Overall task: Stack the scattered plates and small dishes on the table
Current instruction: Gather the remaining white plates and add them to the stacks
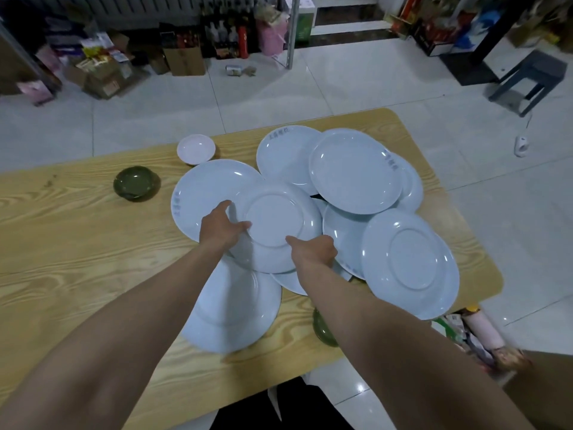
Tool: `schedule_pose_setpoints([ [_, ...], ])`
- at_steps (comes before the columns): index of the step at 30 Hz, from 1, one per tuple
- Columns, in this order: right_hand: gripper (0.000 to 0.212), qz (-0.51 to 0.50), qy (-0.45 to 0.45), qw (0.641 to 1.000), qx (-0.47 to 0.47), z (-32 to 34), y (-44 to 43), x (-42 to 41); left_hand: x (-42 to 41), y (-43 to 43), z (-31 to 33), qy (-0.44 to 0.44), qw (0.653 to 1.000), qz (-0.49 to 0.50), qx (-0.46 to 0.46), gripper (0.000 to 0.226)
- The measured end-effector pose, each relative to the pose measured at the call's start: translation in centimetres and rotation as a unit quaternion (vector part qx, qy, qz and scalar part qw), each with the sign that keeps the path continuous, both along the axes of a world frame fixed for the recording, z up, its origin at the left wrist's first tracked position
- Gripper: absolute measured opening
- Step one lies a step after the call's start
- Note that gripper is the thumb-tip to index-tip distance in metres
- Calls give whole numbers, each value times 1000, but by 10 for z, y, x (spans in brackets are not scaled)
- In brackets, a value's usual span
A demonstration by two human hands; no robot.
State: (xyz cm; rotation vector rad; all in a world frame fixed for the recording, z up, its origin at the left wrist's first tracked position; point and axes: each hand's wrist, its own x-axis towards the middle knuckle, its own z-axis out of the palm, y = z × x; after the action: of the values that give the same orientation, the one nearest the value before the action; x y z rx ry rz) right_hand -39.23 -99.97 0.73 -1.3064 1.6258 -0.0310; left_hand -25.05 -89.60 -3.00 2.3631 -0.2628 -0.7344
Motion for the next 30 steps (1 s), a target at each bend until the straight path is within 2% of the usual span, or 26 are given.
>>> schedule_pose_setpoints([
  [5,42,-11,3,1000,10,1,-1,4,6,2,-2,21,999,38,-9,87],
  [21,47,-1,-17,1000,12,18,11,12,16,26,17,8,996,82,-31,97],
  [25,41,6,-34,999,2,33,16,14,20,34,32,1,994,96,-45,102],
  [28,52,-4,-62,998,-8,50,17,16,23,38,50,0,992,105,-65,105],
  [30,63,-7,-85,996,-19,60,17,17,22,41,65,-12,991,108,-84,94],
])
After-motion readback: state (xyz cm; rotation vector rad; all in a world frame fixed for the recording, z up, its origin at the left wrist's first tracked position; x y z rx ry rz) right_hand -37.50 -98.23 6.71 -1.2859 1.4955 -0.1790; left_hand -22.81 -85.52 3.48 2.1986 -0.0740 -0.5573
